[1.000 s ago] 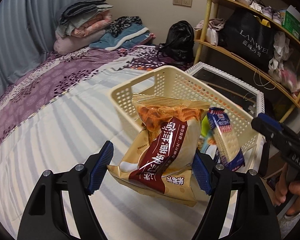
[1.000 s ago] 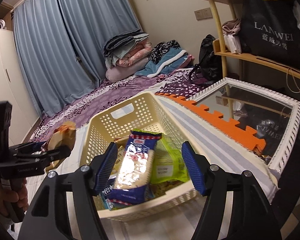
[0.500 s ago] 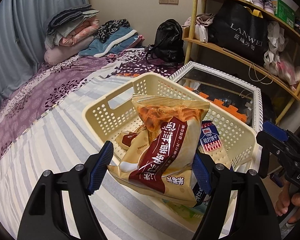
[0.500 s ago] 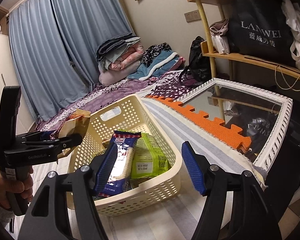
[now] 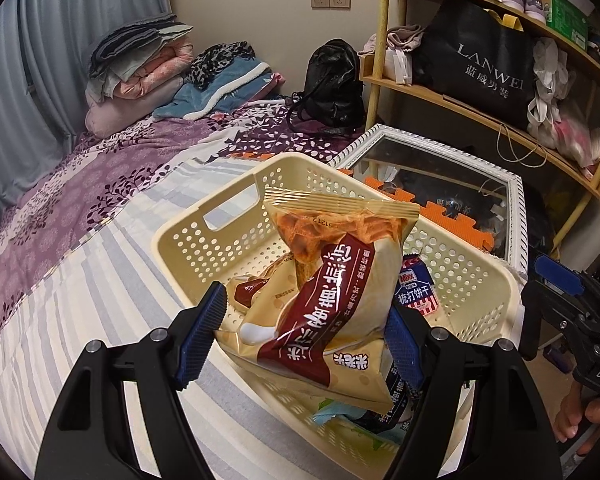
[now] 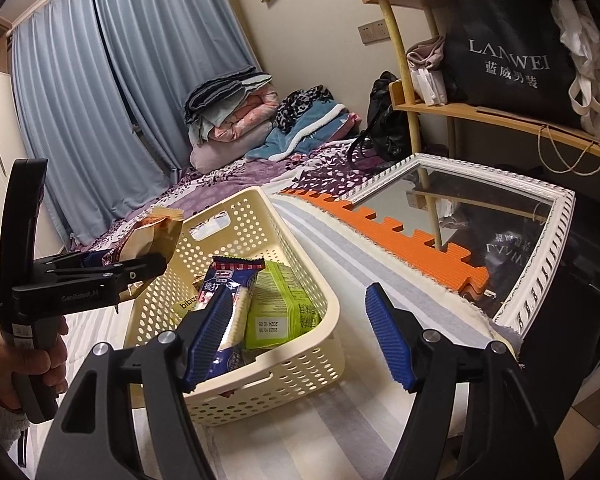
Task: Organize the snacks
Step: 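Lower the red-labelled bread bag into the basket and open the left tool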
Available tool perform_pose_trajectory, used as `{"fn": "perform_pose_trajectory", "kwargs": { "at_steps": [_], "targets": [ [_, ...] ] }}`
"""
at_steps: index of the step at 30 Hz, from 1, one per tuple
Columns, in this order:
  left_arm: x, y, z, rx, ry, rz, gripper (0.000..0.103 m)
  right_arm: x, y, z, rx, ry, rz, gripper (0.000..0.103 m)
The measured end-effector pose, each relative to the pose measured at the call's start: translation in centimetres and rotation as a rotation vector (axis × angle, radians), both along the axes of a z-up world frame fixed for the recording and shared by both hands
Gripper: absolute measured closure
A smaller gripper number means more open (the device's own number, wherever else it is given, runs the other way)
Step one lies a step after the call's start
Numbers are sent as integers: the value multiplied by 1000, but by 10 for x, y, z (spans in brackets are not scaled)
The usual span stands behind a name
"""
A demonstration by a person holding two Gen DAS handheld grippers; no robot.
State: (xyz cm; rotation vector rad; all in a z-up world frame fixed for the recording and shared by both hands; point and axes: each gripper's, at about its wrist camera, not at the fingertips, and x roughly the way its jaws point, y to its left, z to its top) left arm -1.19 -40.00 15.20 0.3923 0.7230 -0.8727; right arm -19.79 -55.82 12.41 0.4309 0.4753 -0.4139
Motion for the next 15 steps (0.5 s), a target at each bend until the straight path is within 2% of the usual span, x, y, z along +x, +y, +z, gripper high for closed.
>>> {"fn": "perform_pose_trajectory", "kwargs": {
  "at_steps": [15],
  "targets": [
    [1, -10, -6, 12, -5, -8, 27, -4, 0, -2, 5, 4, -4, 34]
  ]
}}
